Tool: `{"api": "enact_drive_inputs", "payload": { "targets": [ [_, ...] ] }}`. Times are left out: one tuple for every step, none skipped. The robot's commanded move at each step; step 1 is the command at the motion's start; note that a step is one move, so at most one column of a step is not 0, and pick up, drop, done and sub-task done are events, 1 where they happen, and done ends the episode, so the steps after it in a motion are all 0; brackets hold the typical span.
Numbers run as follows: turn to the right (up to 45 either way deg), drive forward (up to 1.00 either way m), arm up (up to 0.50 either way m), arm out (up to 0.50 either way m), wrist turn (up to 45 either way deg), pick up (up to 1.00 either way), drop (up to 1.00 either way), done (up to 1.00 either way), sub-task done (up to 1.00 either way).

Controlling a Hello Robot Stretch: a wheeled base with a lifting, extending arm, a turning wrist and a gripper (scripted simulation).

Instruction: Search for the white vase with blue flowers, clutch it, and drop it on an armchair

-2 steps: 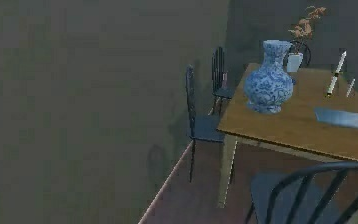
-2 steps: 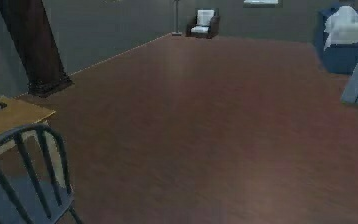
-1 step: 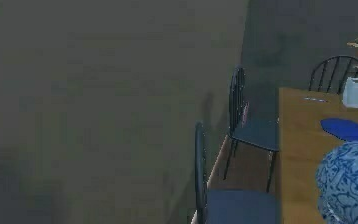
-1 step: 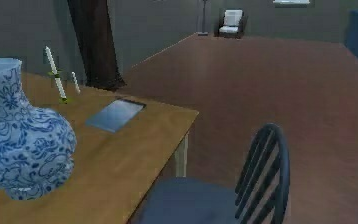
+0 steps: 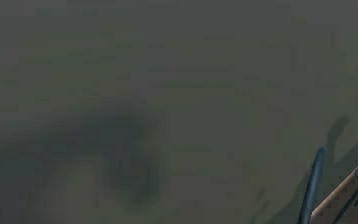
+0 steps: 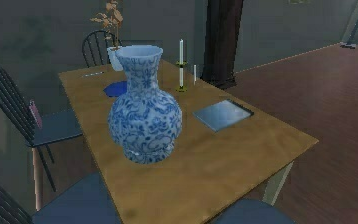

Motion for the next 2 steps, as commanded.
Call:
{"api": "enact_drive_inputs", "payload": {
  "targets": [
    [0.0,0.0,0.5,0.0,0.0,0.0,0.0,0.0,0.0],
    [0.0,0.0,0.38,0.0,0.0,0.0,0.0,0.0,0.0]
  ]
}}
